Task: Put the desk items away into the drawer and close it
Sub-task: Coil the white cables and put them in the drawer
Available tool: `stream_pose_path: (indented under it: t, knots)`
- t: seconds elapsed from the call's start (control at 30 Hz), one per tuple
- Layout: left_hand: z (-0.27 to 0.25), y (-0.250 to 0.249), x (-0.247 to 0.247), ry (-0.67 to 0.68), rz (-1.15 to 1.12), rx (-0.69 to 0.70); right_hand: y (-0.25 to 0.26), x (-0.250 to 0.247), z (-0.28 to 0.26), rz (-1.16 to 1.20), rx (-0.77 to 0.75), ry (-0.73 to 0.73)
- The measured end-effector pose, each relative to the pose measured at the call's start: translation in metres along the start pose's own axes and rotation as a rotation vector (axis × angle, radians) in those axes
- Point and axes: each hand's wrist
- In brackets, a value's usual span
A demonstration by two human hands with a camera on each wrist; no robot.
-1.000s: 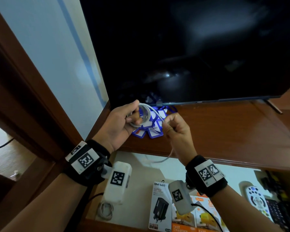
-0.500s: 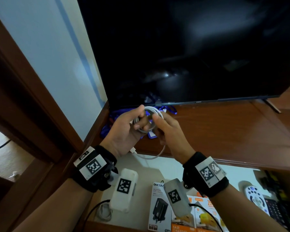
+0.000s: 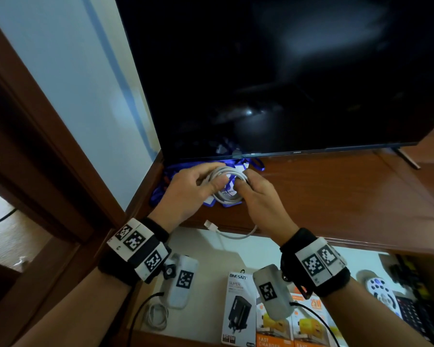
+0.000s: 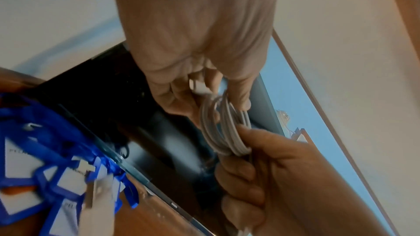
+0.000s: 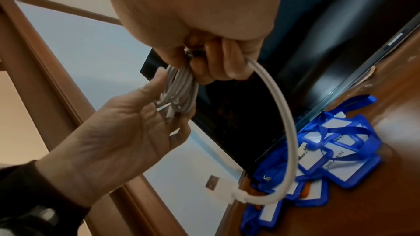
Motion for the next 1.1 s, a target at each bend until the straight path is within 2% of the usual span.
stream_pose_path:
  t: [0.1, 0.2, 0.33, 0.43, 0.53, 0.67, 0.8, 0.93, 1.0, 1.1]
  knots:
    - [-0.002, -0.003, -0.007, 0.027, -0.001, -0.027, -0.003, -0.001, -0.003, -0.016, 0.0, 0.049]
    - [-0.006, -0.004, -0.007, -0.014, -0.024, -0.014, -0.001, -0.002, -0.007, -0.001, -0.033, 0.098]
    - [-0.011, -0.001, -0.006, -0.046, -0.099, -0.038, 0.0, -0.014, -0.01, 0.248, -0.013, 0.125]
    - [-0.01, -0.003, -0.007, -0.042, -0.161, -0.043, -0.011, -0.019, -0.006, 0.355, -0.05, 0.026]
    - [-0.009, -0.006, -0.005, -0.061, -0.208, -0.041, -0.019, -0.015, -0.001, 0.319, -0.087, -0.078]
    - [-0.007, -0.007, 0.001, -0.09, -0.231, -0.034, -0.025, -0.008, 0.005, 0.275, -0.012, -0.176]
    - [-0.006, -0.003, 0.006, -0.14, -0.237, -0.066, -0.024, -0.002, 0.002, 0.359, 0.124, -0.088]
    - [-0.005, 0.008, 0.014, -0.23, -0.186, -0.074, -0.016, 0.001, -0.003, 0.567, 0.247, -0.018]
    - [-0.004, 0.015, 0.016, -0.276, -0.125, -0.049, -0.015, 0.001, -0.004, 0.63, 0.263, 0.001]
    - [-0.004, 0.016, 0.018, -0.308, -0.089, -0.038, -0.018, 0.001, -0.007, 0.596, 0.209, 0.025]
Point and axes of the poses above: each hand's wrist, its own z-axis towards the middle knuckle, its own x-axis out of the palm, y = z × x, and after that the axes turned 10 degrees about -z, right-handed
